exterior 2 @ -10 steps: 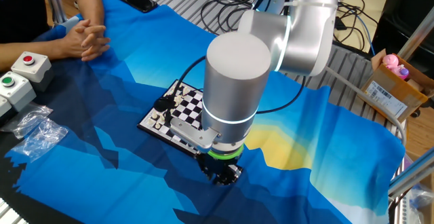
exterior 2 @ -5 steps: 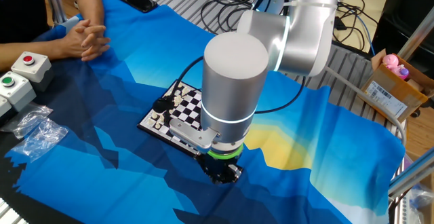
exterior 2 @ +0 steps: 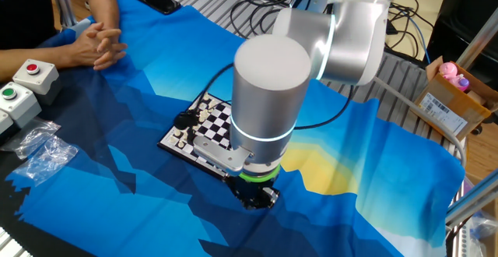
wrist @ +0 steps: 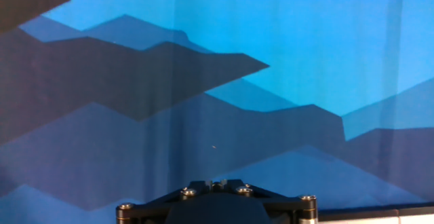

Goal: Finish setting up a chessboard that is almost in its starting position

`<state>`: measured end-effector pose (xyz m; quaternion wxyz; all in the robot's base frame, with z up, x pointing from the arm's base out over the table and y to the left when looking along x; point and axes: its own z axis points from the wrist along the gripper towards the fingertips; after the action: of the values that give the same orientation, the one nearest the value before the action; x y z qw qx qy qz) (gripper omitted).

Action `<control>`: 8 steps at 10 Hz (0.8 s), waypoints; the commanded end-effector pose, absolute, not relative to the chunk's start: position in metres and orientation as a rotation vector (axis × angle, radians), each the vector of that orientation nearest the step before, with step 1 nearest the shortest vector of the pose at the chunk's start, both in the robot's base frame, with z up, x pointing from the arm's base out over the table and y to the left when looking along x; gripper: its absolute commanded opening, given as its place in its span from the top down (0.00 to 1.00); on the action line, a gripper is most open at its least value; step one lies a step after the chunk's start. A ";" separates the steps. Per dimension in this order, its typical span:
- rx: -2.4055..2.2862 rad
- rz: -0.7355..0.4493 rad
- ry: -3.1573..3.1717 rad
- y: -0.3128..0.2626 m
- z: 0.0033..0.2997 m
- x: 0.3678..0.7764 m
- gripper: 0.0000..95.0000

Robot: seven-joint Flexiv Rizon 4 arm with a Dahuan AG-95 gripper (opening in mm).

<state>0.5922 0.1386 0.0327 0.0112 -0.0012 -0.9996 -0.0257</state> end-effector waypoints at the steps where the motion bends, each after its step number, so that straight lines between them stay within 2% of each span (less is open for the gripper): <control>1: 0.017 -0.070 -3.113 0.133 0.042 0.592 1.00; 8: 0.096 -0.050 -3.108 0.098 0.059 0.550 1.00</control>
<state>0.5494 0.0963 0.0595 0.0175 0.0323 -0.9992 -0.0158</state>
